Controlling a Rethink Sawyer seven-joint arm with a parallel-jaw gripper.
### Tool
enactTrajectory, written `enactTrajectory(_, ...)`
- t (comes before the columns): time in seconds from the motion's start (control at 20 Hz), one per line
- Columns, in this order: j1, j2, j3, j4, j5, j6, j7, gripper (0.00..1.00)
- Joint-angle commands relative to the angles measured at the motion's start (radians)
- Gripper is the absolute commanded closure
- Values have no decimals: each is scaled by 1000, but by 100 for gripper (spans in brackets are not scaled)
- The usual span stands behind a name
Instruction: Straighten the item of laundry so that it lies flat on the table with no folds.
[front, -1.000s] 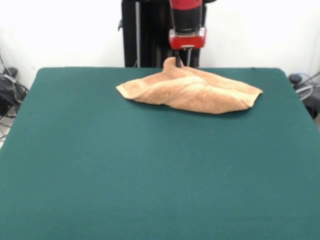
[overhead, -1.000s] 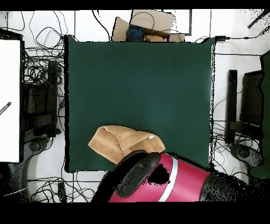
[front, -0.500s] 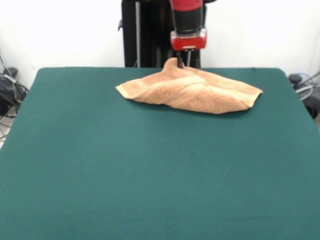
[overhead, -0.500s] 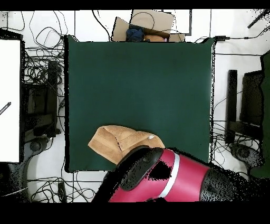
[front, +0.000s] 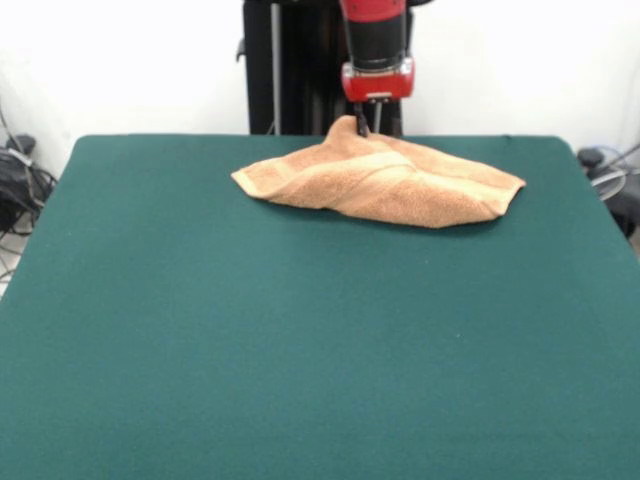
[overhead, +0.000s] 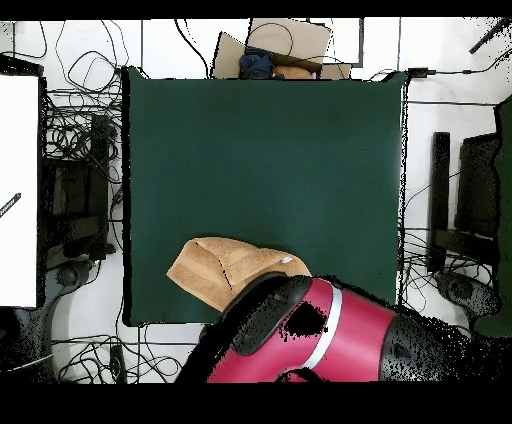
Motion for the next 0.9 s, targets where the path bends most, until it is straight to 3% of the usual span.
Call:
enactTrajectory(0.05,22,225,96,-219,59,-31,208,0)
enactTrajectory(0.9,59,234,75,-208,112,-76,197,0)
